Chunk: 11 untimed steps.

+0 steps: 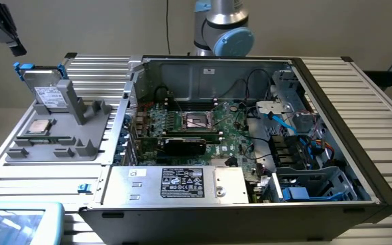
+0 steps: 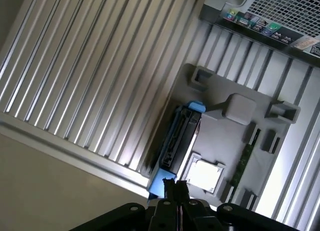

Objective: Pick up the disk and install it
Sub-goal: 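Pick up the disk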

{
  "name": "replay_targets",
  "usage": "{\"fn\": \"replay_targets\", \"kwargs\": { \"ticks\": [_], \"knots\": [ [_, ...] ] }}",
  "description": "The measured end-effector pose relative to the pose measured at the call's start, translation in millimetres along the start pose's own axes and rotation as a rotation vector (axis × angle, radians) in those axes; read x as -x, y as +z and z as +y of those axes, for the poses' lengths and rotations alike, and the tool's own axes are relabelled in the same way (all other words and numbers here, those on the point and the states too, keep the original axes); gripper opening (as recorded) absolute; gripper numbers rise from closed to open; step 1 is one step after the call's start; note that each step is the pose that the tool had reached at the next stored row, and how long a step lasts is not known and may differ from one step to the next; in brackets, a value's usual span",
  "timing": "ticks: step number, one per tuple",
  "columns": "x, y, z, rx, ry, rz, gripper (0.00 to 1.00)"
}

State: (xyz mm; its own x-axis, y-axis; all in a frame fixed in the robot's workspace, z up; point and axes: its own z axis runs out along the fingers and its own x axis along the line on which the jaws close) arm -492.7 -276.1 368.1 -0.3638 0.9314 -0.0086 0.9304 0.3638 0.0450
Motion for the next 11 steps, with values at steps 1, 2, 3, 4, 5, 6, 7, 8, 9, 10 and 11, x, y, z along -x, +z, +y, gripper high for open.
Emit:
{"fn": "replay_targets", "kwargs": {
  "ticks": [1, 2, 3, 4, 5, 6, 7, 8, 9, 10, 11],
  "knots": [
    [0.0, 0.0, 0.0, -0.0005, 0.016, -0.0006, 0.11],
    [0.0, 0.1, 0.0, -0.0011, 0.032, -0.0011, 0.11],
    [0.0, 0.2, 0.0, -0.0025, 0.047, -0.0012, 0.11],
    [0.0, 0.2, 0.0, -0.0046, 0.061, -0.0012, 0.11],
    [0.0, 0.2, 0.0, -0.007, 0.075, -0.0011, 0.11],
    [0.0, 0.3, 0.0, -0.0092, 0.089, -0.0009, 0.11],
    [-0.1, 0.3, 0.0, -0.0114, 0.098, -0.0006, 0.11],
    [-0.1, 0.3, 0.0, -0.0116, 0.099, -0.0005, 0.11],
    [-0.1, 0.3, -0.1, -0.0117, 0.101, -0.0005, 0.11],
    [0.0, 0.3, -0.1, -0.0118, 0.113, -0.001, 0.11],
    [0.0, 0.4, 0.0, -0.0118, 0.13, -0.0016, 0.11]
  ]
}}
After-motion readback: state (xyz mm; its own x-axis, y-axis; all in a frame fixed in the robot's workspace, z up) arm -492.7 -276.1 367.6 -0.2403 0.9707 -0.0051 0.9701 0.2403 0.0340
